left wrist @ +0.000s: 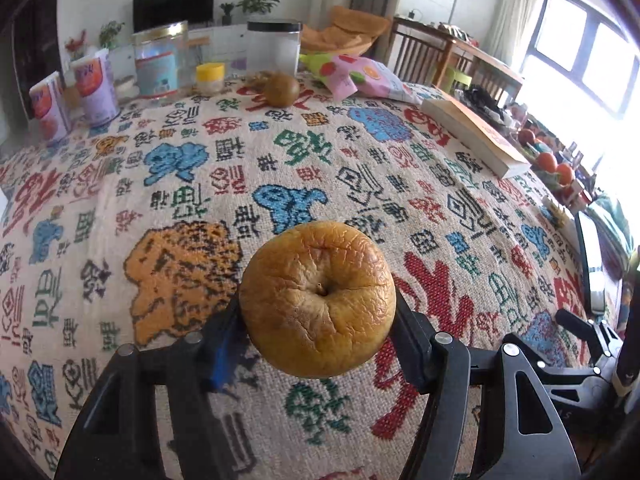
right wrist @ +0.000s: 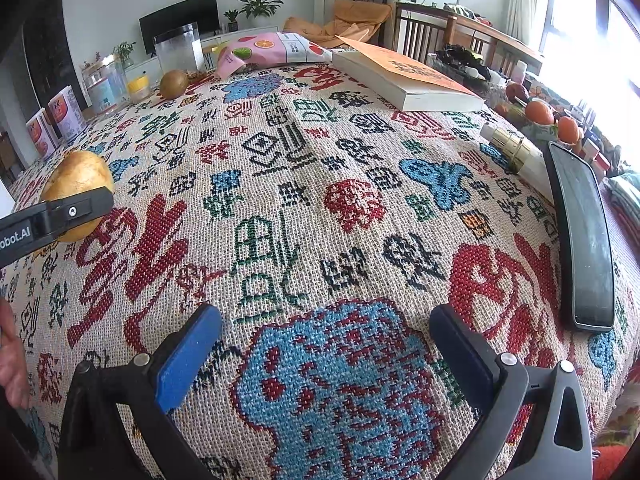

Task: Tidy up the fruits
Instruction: 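Grasp the wrinkled yellow apple with the left tool and lift it, then grasp the round brown fruit with the right tool while the left tool holds the apple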

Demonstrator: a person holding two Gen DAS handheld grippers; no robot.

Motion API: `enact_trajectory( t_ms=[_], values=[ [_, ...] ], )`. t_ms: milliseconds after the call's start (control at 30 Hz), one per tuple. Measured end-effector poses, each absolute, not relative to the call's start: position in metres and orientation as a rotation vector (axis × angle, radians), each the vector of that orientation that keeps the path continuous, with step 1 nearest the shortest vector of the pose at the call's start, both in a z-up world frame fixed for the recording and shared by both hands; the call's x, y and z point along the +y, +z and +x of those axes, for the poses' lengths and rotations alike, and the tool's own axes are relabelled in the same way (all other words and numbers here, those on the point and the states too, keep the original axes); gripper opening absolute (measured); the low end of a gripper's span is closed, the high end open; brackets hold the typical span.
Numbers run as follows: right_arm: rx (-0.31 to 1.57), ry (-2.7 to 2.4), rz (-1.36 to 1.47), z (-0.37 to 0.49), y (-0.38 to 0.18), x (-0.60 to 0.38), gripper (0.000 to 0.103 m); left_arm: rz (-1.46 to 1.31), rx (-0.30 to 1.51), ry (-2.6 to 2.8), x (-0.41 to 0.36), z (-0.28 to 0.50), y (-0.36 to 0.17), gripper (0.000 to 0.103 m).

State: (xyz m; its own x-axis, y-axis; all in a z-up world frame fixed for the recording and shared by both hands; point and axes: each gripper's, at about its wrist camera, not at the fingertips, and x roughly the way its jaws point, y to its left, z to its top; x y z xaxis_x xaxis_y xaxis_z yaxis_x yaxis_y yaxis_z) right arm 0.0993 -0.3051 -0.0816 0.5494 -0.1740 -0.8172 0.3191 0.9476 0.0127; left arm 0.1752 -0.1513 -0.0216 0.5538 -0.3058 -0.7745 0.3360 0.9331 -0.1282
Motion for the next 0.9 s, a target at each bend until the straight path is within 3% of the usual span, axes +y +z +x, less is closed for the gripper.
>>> enact_trajectory(
  t_ms=[300,500,600,667,900],
  values=[
    [0.946,-0.294,0.167,0.1,-0.082,-0.305,0.103,-0.049,0.955,-0.101,0.01,0.142,-0.034,0.067],
    [0.946,-0.293,0.168,0.1,-0.082,-0.305,0.103,-0.081,0.926,-0.022,0.052,0.135,-0.047,0.067],
    [0.946,-0.293,0.168,0.1,-0.082,-0.305,0.103,-0.056,0.9,-0.009,0.054,0.134,-0.048,0.079],
    [0.946,-0.293,0.168,0.1,-0.082,-0.305,0.103,-0.027,0.906,0.008,0.053,0.135,-0.051,0.097],
    [0.907,-0.242,0.107,0.093,-0.066,-0.284,0.103,-0.008,0.936,0.029,0.055,0.135,-0.059,0.102]
  ],
)
